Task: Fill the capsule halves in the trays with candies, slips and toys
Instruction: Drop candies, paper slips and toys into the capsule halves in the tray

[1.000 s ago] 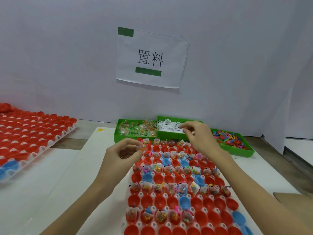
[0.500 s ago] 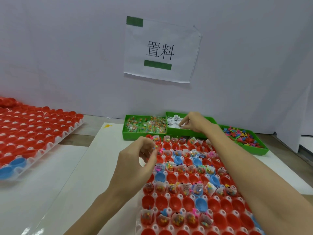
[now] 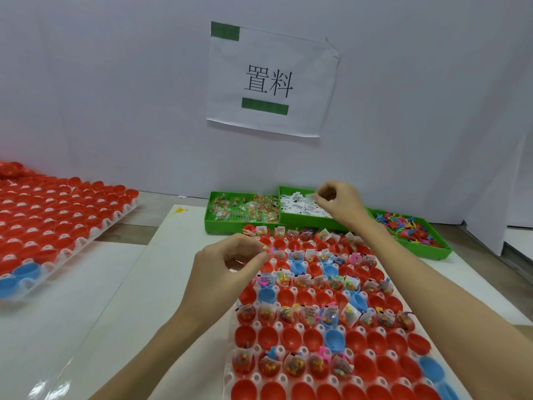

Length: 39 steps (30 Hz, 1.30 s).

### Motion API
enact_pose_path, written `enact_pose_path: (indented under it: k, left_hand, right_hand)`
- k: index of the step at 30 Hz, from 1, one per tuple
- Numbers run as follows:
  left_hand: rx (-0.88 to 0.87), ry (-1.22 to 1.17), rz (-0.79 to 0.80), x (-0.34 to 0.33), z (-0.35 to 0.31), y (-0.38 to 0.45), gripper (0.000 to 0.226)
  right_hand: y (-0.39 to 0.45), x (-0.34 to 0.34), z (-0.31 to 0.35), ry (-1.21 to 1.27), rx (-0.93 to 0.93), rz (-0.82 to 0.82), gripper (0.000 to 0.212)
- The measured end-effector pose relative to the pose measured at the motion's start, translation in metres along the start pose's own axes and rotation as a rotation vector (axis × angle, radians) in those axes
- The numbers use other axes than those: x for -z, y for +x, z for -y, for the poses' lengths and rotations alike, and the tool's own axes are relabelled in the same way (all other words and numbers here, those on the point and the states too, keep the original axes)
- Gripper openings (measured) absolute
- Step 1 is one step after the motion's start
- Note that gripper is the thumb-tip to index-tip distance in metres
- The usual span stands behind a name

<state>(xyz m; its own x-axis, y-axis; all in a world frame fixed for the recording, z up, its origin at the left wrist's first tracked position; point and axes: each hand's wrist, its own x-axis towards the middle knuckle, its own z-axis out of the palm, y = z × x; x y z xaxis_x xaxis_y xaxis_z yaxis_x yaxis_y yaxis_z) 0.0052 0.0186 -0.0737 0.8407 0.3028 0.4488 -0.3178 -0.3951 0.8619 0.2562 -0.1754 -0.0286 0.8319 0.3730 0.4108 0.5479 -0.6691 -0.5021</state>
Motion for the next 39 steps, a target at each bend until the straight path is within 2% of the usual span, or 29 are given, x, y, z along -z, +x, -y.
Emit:
enact_pose_path:
  k: [4,9,12,16,23,26,32,36,39]
  left_hand:
    - [0.061,-0.092,0.060,0.002,-0.003,0.001,0.013]
    - [0.033,-0.117,0.115,-0.002,-0.004,-0.002,0.015]
    - [0.004,-0.148,0.214,-0.007,-0.007,-0.006,0.024]
    - [-0.014,-0.135,0.267,-0.012,-0.010,-0.011,0.025]
    - [0.020,-0.117,0.293,-0.015,-0.010,-0.015,0.020]
    - [0.041,-0.088,0.273,-0.014,-0.008,-0.013,0.019]
    - [0.073,-0.057,0.251,-0.015,-0.005,-0.012,0.015]
    - [0.100,-0.080,0.260,-0.016,-0.007,-0.011,0.016]
    - [0.080,-0.058,0.240,-0.016,-0.008,-0.010,0.022]
  right_hand:
    - [-0.040,0.016,0.033,0.142,0.075,0.058,0.013]
    - [-0.126,0.021,0.072,0.204,0.178,0.215,0.017]
    - [-0.166,0.020,0.084,0.251,0.217,0.139,0.017]
    - [-0.190,0.021,0.085,0.332,0.192,0.053,0.014]
    - [-0.194,0.026,0.081,0.443,0.171,0.146,0.012]
    - [-0.181,0.040,0.068,0.451,0.127,0.074,0.013]
    - [-0.106,0.075,-0.015,0.207,-0.173,-0.166,0.018]
    - [-0.060,0.079,-0.090,-0.122,-0.361,-0.098,0.021]
    - [-0.043,0.072,-0.122,-0.239,-0.376,0.000,0.030]
